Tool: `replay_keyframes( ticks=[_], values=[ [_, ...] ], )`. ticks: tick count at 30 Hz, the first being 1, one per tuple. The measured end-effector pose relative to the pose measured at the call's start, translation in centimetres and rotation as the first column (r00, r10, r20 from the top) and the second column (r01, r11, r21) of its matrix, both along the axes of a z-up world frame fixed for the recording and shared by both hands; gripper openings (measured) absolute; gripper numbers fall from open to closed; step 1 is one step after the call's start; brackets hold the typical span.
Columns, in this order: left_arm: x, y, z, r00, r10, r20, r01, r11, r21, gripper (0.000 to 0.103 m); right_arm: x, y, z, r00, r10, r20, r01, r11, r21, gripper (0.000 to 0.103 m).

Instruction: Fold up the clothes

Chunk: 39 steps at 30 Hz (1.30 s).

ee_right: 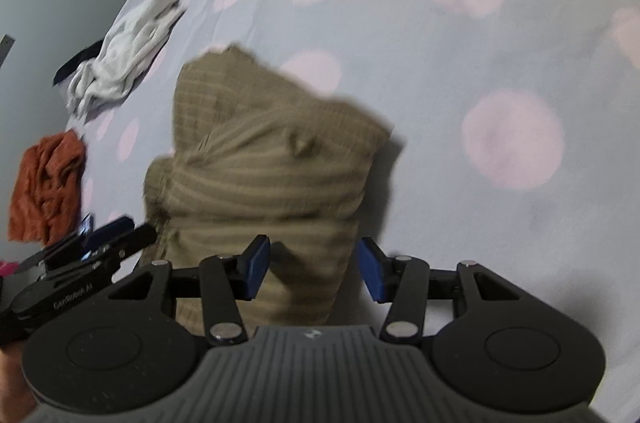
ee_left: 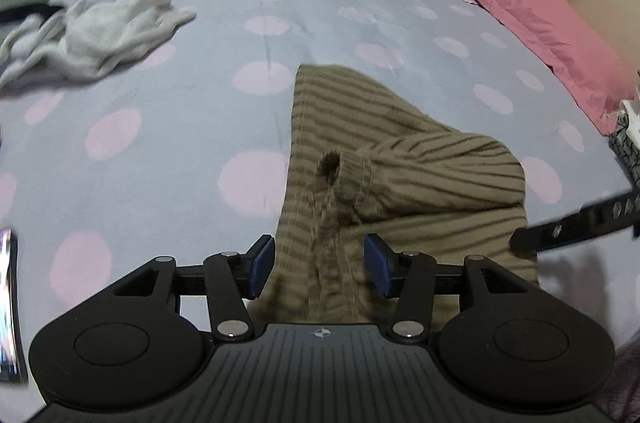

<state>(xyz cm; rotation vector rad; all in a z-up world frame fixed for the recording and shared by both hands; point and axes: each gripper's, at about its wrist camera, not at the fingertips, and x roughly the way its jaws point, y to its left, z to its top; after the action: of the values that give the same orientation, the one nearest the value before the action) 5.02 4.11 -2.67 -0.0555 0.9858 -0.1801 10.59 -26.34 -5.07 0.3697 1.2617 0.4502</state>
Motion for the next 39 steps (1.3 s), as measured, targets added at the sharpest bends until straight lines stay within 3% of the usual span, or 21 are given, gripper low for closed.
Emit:
replay_keyframes(
  ticks=[4, 7, 9, 13, 21, 25, 30, 31, 34, 37, 39],
  values=[
    [-1.7, 1.6, -0.9, 0.992, 0.089, -0.089, -0.098, 0.991, -0.095, 0.048, -1.6, 0.4, -1.4, 0.997, 0.049, -0.06, -0.047, 0.999, 0.024, 0.053],
    [-2.8, 2.7, -1.8, 0.973, 0.189, -0.133, -0.203, 0.974, -0.102, 0.048, -2.5, 0.5, -2.4, 0.994, 0.057, -0.097, -0.053, 0.998, 0.042, 0.053],
    [-3.3, 3.6, -2.4, 0.956, 0.24, -0.17, -0.265, 0.954, -0.141, 0.048, -3.0, 0.5, -2.9, 0.991, 0.054, -0.12, -0.048, 0.997, 0.056, 0.053],
    [-3.9, 4.9, -3.2, 0.931, 0.285, -0.229, -0.344, 0.894, -0.287, 0.048, -3.6, 0.7, -3.5, 0.99, 0.049, -0.129, -0.039, 0.996, 0.076, 0.053],
    [-3.6, 4.7, -4.3, 0.91, 0.334, -0.248, -0.409, 0.822, -0.395, 0.055, -3.3, 1.5, -3.3, 0.993, 0.045, -0.11, -0.04, 0.998, 0.049, 0.053],
    [-3.1, 3.9, -5.6, 0.889, 0.359, -0.285, -0.446, 0.822, -0.354, 0.055, -3.3, 1.7, -3.3, 0.994, 0.036, -0.102, -0.033, 0.999, 0.039, 0.053],
    [-2.4, 3.7, -5.9, 0.88, 0.37, -0.298, -0.462, 0.814, -0.353, 0.055, -3.3, 2.0, -3.3, 0.995, 0.039, -0.097, -0.034, 0.998, 0.051, 0.052],
    [-2.2, 3.6, -6.0, 0.883, 0.364, -0.294, -0.455, 0.816, -0.356, 0.052, -3.2, 2.1, -3.3, 0.994, 0.039, -0.099, -0.033, 0.998, 0.06, 0.046],
    [-1.5, 3.6, -6.3, 0.901, 0.33, -0.282, -0.42, 0.826, -0.377, 0.021, -3.1, 2.0, -3.2, 0.994, 0.035, -0.106, -0.026, 0.996, 0.089, 0.03],
    [-1.1, 3.6, -5.8, 0.914, 0.307, -0.264, -0.392, 0.834, -0.388, 0.014, -3.1, 2.0, -2.7, 0.993, 0.029, -0.113, -0.014, 0.991, 0.135, 0.02],
    [-1.1, 3.6, -4.7, 0.929, 0.294, -0.225, -0.36, 0.857, -0.369, 0.012, -3.1, 2.0, -2.2, 0.993, 0.029, -0.113, -0.01, 0.986, 0.165, 0.018]
  ],
)
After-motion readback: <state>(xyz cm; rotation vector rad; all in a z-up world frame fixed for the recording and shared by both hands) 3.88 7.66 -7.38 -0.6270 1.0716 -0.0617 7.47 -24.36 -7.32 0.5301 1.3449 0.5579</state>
